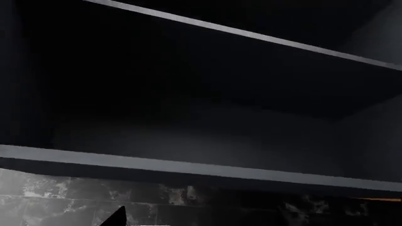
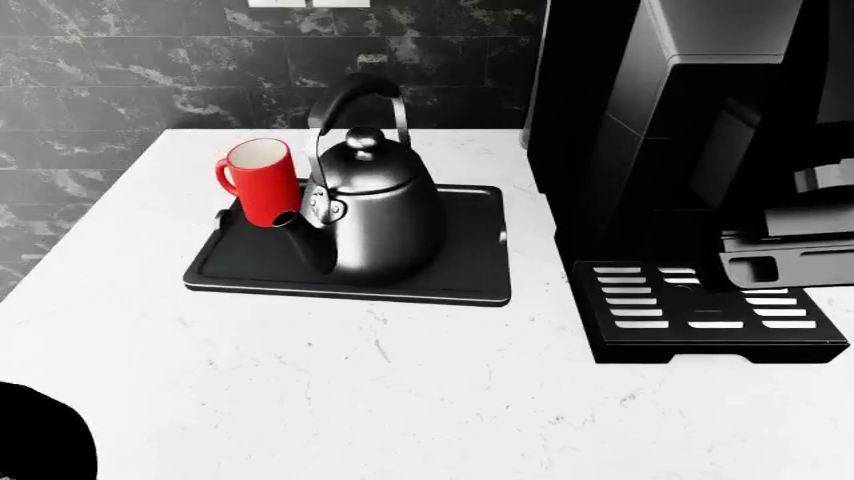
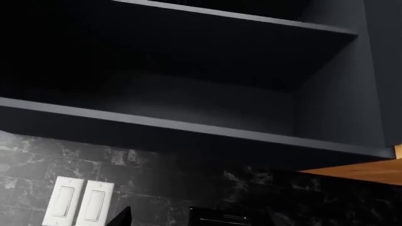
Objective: Pick the kettle from the counter and place it on the tray. Then pick the mug from the cabinet and place it on the tray. Then close the cabinet doors.
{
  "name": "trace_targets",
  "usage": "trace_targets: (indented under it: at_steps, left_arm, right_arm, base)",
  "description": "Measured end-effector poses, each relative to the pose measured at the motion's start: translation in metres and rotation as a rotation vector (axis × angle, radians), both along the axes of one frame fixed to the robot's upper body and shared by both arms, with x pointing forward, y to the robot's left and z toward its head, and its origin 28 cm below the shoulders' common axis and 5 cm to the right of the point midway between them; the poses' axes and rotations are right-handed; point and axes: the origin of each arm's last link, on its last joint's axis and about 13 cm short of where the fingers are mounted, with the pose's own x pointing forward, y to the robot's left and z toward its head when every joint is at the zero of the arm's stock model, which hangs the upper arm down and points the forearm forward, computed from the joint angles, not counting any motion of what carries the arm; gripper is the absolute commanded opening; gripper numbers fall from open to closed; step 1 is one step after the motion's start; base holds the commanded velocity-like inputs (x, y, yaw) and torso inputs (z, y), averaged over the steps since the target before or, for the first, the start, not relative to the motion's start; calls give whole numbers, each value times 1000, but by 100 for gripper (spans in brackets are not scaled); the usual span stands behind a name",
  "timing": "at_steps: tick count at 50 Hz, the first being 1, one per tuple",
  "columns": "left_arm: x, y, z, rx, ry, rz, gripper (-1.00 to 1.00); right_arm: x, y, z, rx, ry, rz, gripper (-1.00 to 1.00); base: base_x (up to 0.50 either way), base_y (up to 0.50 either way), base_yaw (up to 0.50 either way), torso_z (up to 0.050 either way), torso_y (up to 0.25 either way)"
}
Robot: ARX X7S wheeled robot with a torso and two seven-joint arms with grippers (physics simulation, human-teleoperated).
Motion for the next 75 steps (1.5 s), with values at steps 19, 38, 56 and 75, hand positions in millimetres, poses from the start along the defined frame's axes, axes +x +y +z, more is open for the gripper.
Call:
trace_targets:
  at_steps: [19, 38, 56, 75]
  left_arm:
    - [-44, 17, -18, -83, -148, 101, 100]
    - [-52, 21, -23, -87, -158, 127, 100]
    - [-52, 22, -26, -80, -148, 132, 100]
    - [-52, 31, -26, -100, -131, 183, 100]
  right_arm:
    - [-3, 0, 4, -8, -27, -8, 100]
    - [-1, -1, 4, -22, -46, -28, 100]
    - [0, 0, 3, -26, -47, -32, 100]
    - [-1, 0, 3, -12, -35, -22, 100]
  base:
    - [0, 99, 0, 0, 0]
    - [0, 500, 0, 0, 0]
    - [0, 500, 0, 0, 0]
    - [0, 211, 0, 0, 0]
